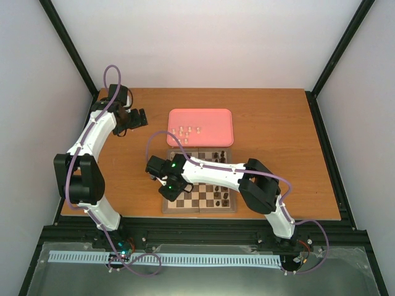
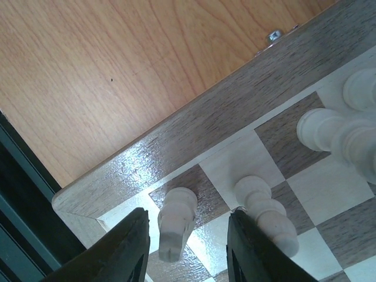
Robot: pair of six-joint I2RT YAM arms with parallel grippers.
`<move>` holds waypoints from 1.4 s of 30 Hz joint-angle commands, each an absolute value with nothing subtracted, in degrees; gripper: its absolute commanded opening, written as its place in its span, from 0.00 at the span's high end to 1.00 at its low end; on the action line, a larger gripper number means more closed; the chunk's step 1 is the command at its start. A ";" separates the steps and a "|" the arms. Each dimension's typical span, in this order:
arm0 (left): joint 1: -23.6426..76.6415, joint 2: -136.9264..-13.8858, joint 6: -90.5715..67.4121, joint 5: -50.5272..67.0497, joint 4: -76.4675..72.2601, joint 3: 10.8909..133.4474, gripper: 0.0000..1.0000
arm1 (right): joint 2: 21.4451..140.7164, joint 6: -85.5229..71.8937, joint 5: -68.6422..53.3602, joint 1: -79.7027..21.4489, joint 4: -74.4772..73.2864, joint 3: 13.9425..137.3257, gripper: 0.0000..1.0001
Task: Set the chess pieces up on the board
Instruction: Place the chess piece on the chessboard, then adjust the chess piece on the chessboard.
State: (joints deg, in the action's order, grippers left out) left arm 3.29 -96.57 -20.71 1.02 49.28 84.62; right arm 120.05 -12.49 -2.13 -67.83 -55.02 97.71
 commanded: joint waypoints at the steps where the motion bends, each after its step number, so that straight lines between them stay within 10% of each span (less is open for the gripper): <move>1: 3.67 -97.28 -19.73 0.63 48.52 85.27 0.00 | 116.47 -11.87 -0.03 -67.59 -55.40 98.52 0.61; 42: 3.64 -97.09 -19.73 0.89 49.09 85.41 0.00 | 115.67 -16.59 -10.97 -58.52 -53.01 90.24 0.76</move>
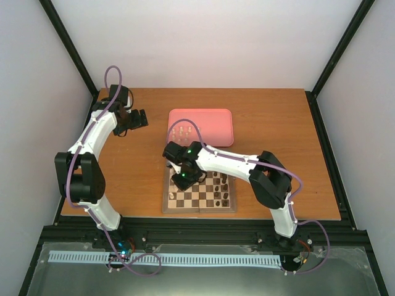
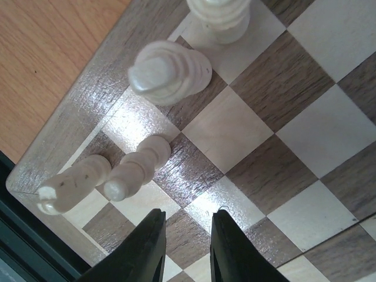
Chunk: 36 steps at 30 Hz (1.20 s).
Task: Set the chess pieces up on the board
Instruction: Adjust the chess piece on the chessboard.
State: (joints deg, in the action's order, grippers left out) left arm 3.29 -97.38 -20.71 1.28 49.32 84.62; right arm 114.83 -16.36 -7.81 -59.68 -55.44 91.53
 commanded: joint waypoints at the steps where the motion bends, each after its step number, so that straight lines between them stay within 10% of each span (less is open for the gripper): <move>1: 3.66 -97.04 -19.77 0.90 49.05 85.16 0.00 | 115.81 -16.67 -11.27 -58.39 -52.80 90.11 0.76; 36: 3.67 -95.14 -19.70 0.84 48.68 83.83 0.00 | 119.42 -16.96 -11.99 -58.27 -51.81 93.73 0.77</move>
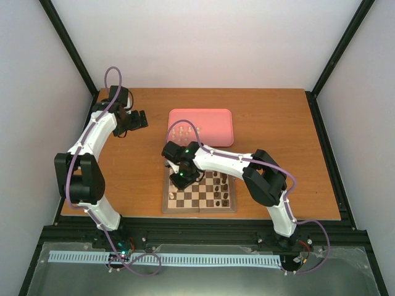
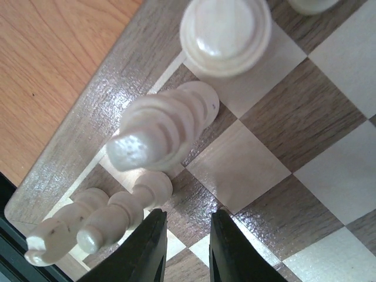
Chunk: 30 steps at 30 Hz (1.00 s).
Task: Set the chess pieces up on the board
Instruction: Adjust the chess piece on the chessboard.
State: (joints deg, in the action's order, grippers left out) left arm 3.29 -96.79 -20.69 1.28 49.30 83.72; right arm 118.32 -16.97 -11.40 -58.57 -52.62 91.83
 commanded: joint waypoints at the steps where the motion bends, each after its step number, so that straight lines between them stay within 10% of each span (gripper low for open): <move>1: 3.62 -95.17 -19.71 0.74 48.70 83.89 0.00 | 119.44 -16.96 -12.17 -58.27 -51.77 93.84 0.77; 30: 3.65 -96.13 -19.65 0.46 48.64 84.24 0.00 | 121.54 -15.64 -12.65 -58.36 -53.19 96.45 0.78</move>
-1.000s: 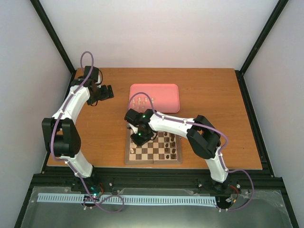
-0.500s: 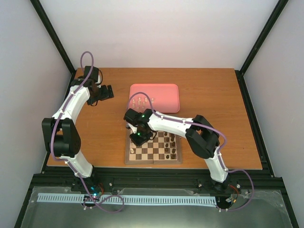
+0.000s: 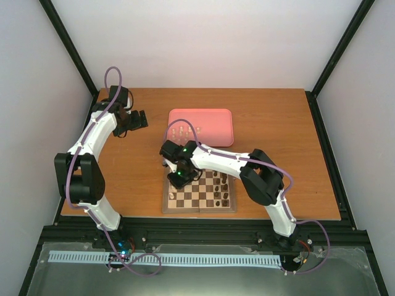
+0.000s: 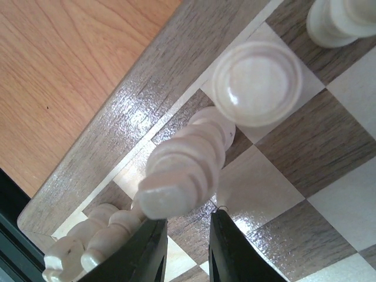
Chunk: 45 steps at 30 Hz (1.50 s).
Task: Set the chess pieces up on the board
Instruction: Adjust the chess piece on the chessboard.
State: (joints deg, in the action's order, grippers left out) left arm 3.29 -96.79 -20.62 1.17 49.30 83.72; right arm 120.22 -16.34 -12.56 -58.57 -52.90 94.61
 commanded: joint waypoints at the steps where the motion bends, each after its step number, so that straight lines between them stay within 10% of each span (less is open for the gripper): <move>1: 3.63 -96.15 -19.60 0.39 48.63 84.20 0.00 | 121.55 -15.67 -12.28 -58.36 -53.37 96.54 0.78; 45: 3.66 -95.90 -19.49 -0.22 48.83 83.83 0.00 | 118.60 -17.31 -15.75 -58.53 -54.67 93.66 0.78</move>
State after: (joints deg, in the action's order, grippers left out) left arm 3.29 -96.79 -20.34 0.27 49.30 83.72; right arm 119.20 -17.21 -15.07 -58.52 -54.26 92.29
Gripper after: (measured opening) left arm 0.998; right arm 0.217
